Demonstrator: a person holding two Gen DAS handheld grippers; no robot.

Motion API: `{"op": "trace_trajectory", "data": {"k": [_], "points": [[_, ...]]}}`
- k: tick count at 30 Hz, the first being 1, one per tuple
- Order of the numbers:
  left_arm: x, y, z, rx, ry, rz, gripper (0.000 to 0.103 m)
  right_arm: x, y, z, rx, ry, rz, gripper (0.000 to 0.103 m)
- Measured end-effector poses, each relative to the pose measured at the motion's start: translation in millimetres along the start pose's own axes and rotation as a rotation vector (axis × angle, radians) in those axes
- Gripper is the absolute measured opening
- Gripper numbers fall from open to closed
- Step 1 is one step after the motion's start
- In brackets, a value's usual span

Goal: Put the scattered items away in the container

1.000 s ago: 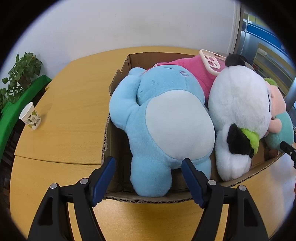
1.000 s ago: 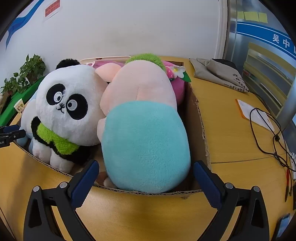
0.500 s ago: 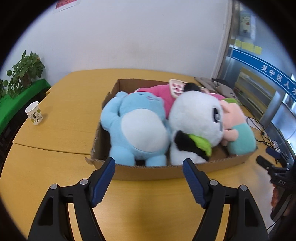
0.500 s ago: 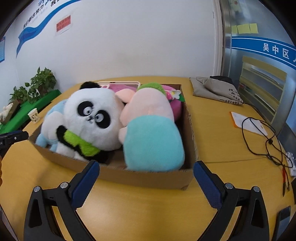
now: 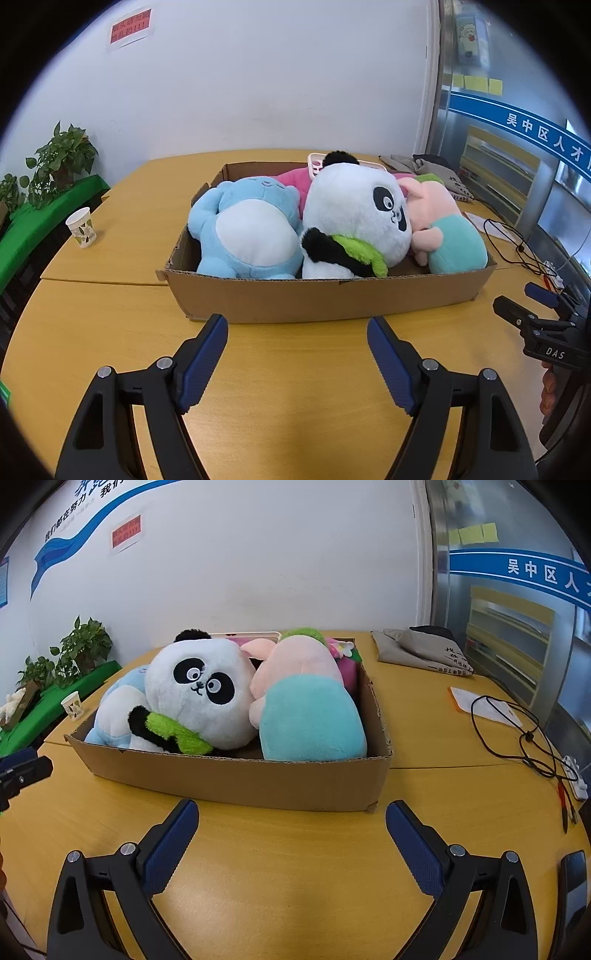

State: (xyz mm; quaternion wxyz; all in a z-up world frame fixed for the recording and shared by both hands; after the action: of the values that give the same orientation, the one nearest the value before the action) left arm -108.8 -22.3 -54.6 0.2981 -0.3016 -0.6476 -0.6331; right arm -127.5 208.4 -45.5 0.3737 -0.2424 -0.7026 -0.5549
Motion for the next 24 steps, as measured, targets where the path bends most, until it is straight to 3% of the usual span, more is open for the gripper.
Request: {"op": "trace_trajectory", "data": {"k": [5, 24], "points": [[-3.0, -1.8, 4.7, -0.024, 0.031, -0.021, 0.078, -4.9, 8.2, 2.7, -0.017, 0.001, -0.009, 0.103], [-12.4, 1.3, -1.2, 0.033, 0.018, -0.062, 0.078, -9.1, 19.7, -30.5, 0.013, 0.089, 0.0, 0.103]]}}
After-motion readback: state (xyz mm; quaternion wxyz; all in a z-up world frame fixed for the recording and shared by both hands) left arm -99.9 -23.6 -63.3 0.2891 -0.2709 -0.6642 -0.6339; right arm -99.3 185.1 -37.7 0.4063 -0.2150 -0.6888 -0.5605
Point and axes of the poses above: each gripper's, at about its wrist camera, not at the fingertips, and y roughly against the way its jaws point, z to its right, x to its top, the point moved 10 cm from there along -y, roughly the way its jaws point, and after that the axes turned 6 degrees about x, right-handed, at the moved point
